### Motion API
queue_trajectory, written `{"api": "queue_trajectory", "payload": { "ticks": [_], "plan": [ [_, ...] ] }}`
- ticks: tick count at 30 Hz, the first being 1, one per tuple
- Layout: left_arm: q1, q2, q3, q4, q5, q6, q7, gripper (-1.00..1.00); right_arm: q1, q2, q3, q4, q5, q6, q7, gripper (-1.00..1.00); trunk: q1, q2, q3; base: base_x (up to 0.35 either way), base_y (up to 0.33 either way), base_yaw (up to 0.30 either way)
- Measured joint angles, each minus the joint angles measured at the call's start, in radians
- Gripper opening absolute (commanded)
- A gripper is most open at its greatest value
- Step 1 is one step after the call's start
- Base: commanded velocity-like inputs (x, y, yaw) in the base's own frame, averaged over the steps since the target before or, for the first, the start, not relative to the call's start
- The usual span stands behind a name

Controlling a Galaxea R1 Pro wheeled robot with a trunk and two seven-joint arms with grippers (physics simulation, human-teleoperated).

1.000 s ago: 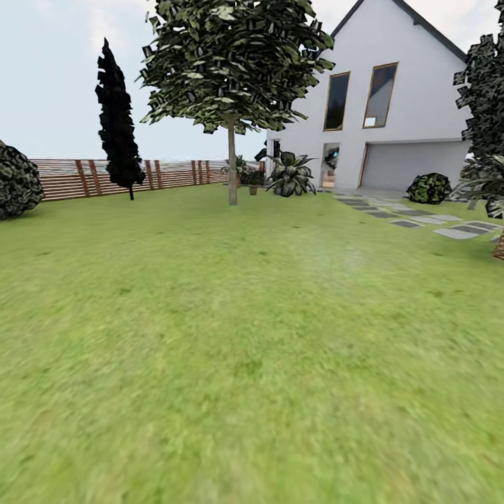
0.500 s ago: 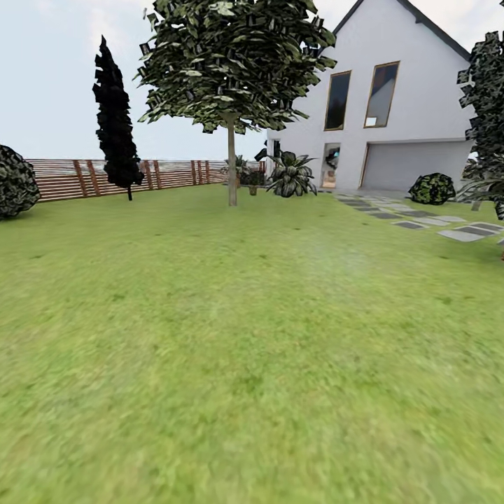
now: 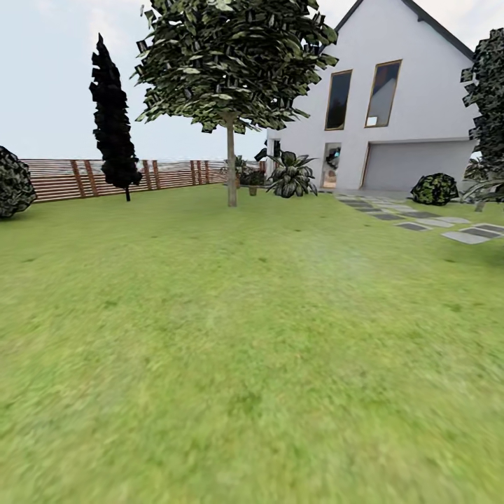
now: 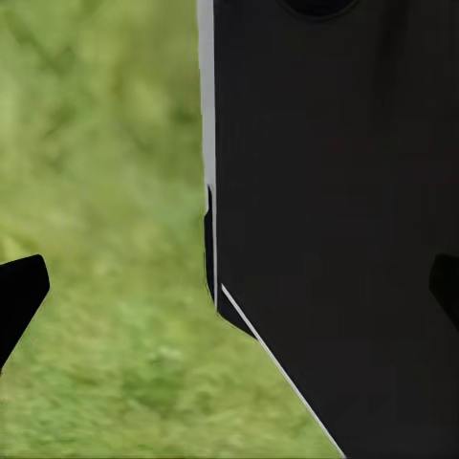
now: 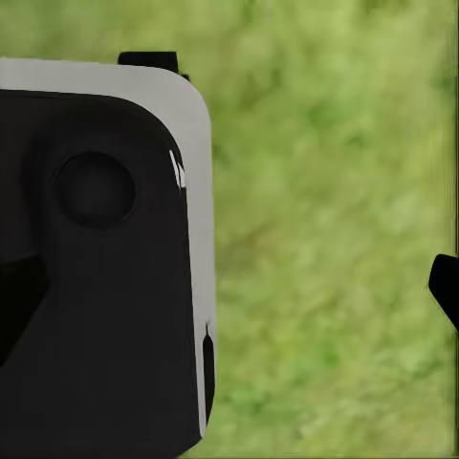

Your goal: Take the three Easter eggs out of the wicker basket on the lawn in the garden, then place them on the lawn next to a single tree (choose any tree) so that all three eggs are next to the same tree and none are left in the basket.

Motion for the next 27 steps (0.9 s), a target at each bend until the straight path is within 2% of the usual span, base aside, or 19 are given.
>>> {"api": "queue_trajectory", "payload": {
  "ticks": [27],
  "plan": [
    [0.000, -0.001, 0.000, 0.000, -0.001, 0.000, 0.000, 1.00, 0.000, 0.000, 0.000, 0.000, 0.000, 0.000, 0.000, 1.00, 0.000, 0.000, 0.000, 0.333, -0.123, 0.000]
  ]
}}
